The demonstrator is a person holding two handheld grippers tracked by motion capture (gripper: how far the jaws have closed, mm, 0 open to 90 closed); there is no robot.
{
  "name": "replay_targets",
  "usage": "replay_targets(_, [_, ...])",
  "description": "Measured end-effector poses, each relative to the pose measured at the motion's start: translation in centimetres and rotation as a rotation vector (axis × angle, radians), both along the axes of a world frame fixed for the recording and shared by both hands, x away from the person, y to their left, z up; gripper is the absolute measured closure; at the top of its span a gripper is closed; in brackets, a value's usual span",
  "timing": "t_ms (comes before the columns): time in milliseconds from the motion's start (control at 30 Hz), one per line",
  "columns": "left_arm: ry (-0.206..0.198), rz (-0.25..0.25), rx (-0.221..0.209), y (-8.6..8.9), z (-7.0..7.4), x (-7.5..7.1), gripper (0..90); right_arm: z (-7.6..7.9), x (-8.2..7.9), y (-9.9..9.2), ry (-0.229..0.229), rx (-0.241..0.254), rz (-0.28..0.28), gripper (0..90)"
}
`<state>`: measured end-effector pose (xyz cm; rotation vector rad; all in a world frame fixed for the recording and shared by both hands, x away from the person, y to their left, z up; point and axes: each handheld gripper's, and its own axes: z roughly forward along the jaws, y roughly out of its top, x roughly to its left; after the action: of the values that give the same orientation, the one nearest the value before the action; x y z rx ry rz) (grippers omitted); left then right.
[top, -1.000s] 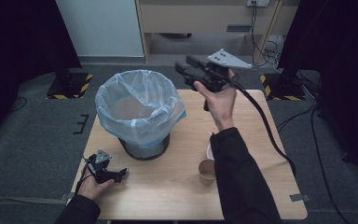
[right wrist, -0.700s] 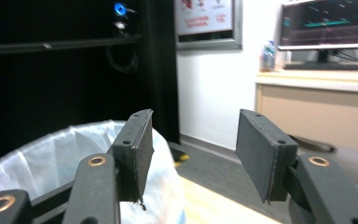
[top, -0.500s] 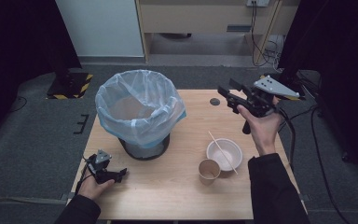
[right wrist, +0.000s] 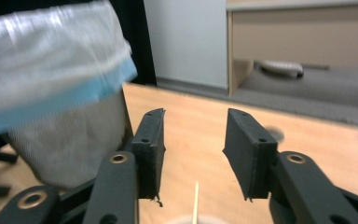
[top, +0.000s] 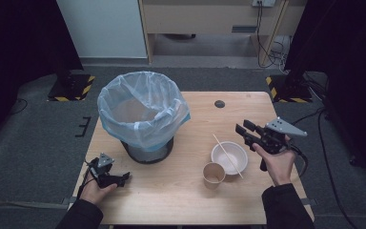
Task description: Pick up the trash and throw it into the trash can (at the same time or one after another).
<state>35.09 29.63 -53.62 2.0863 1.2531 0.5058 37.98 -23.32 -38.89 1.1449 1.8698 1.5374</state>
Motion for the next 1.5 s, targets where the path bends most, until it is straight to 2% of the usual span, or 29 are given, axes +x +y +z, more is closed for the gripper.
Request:
replay_targets(67, [0.000, 0.000, 0.000, 0.0, 0.0, 0.0, 0.0, -1.1, -0.2, -0.3, 0.028, -0.011, -0.003, 61.5])
replay_targets(133, [-0.001, -0.001, 0.000, 0.0, 0.0, 0.0, 0.0, -2.0, -0.2, -0.5, 0.060, -0.054, -0.009, 63.6])
replay_targets(167, [-0.001, -0.001, -0.001, -0.1, 0.0, -0.1, 0.0, -2.3, -0.3, -0.6, 0.070, -0.057, -0.008, 63.6])
replay_targets(233, [-0.001, -0.001, -0.001, -0.1, 0.0, -0.1, 0.0, -3.1, -0.5, -0.6, 0.101, -0.064, -0.001, 63.6])
replay_targets(400, [-0.001, -0.001, -0.001, -0.1, 0.0, -0.1, 0.0, -5.5, -1.2, -0.7, 0.185, -0.125, 0.020, 64.8])
replay_targets(533, [-0.001, -0.001, -0.002, -0.1, 0.0, -0.1, 0.0, -7.2, -1.1, -0.7, 0.256, -0.172, 0.032, 67.4])
replay_targets(600, [-0.001, -0.001, -0.002, -0.1, 0.0, -0.1, 0.0, -7.8, -0.9, -0.5, 0.278, -0.195, 0.037, 68.4])
replay_targets(867, [-0.001, -0.001, -0.002, -0.1, 0.0, -0.1, 0.0, -9.0, -0.8, -0.1, 0.354, -0.226, 0.069, 70.5])
replay_targets(1233, [-0.001, -0.001, -0.002, -0.1, 0.0, -0.1, 0.0, -9.7, -0.6, 0.2, 0.409, -0.255, 0.090, 73.6])
replay_targets(1500, [-0.001, -0.001, -0.002, -0.1, 0.0, -0.1, 0.0, -10.0, -0.5, 0.4, 0.447, -0.274, 0.092, 79.3])
